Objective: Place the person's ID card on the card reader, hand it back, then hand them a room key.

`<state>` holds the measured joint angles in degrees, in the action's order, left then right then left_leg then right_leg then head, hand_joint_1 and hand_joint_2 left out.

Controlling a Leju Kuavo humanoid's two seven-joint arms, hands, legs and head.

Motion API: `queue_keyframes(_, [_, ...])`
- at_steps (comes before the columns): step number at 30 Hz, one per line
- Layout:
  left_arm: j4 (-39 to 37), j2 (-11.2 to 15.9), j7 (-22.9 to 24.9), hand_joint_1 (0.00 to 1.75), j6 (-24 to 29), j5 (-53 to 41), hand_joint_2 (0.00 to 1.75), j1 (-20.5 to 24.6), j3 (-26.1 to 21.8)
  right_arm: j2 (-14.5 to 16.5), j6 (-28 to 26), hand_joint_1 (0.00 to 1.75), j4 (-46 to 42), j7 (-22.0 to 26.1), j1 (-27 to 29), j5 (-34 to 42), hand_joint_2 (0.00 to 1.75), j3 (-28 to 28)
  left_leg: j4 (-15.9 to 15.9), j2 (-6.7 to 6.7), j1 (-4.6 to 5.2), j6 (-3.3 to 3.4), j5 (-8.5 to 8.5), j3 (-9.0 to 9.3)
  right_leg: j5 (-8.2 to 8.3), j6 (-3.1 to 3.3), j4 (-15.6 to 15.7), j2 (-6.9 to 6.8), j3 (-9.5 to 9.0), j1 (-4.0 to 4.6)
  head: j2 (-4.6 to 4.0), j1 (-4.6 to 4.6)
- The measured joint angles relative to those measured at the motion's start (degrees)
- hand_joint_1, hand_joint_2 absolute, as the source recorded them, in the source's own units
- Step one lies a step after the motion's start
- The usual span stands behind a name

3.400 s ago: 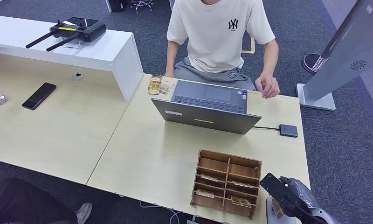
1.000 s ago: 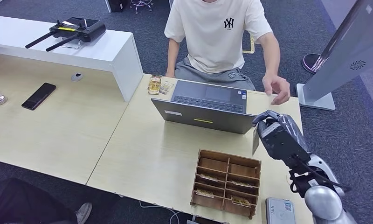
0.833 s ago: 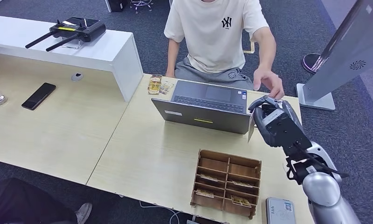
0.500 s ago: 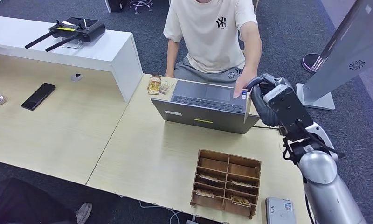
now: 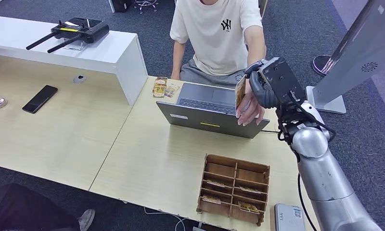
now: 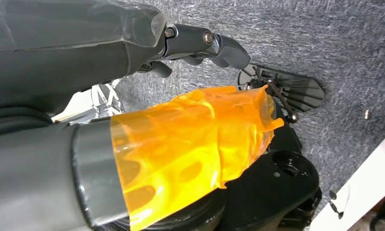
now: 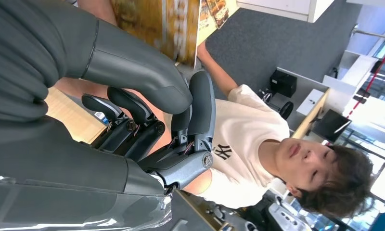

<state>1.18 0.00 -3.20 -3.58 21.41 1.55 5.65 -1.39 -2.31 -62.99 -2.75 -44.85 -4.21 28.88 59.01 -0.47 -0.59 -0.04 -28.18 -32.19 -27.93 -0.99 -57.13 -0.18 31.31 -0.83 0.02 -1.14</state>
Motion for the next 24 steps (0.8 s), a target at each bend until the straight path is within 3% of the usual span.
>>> queue_keyframes(3, [0.0,0.0,0.1,0.0,0.01,0.01,0.0,0.0,0.07,0.16,-0.13,1.75,0.5,0.0,-0.14,-0.12,1.75,0.01,0.0,0.0,0.0,0.0,0.0,0.0,0.0,0.0,0.0,0.0,0.0,0.0,0.0,0.0])
queue_keyframes(7, [0.0,0.0,0.54,0.0,0.02,0.73,0.0,-0.02,0.86,1.14,-0.44,0.0,3.65,-0.08,-0.44,-2.05,1.75,0.13,0.0,-0.02,0.0,0.0,0.0,-0.01,0.0,0.0,0.01,-0.01,0.0,0.0,0.0,-0.01])
queue_keyframes(16, [0.0,0.0,0.67,0.0,0.05,1.56,0.0,-0.02,1.54,1.44,-0.88,0.0,5.05,0.36,0.05,-3.91,1.75,0.71,0.0,-0.02,0.0,0.0,0.0,0.0,0.0,0.0,0.01,-0.01,0.02,0.0,0.0,-0.01])
queue_keyframes(24, [0.0,-0.2,0.04,0.0,0.24,3.03,0.0,-0.11,2.17,0.64,-2.44,0.0,-5.11,3.4,6.16,-6.66,1.75,0.96,0.0,-0.01,0.0,0.0,-0.01,-0.02,0.0,0.0,0.02,0.0,0.08,0.0,0.0,-0.01])
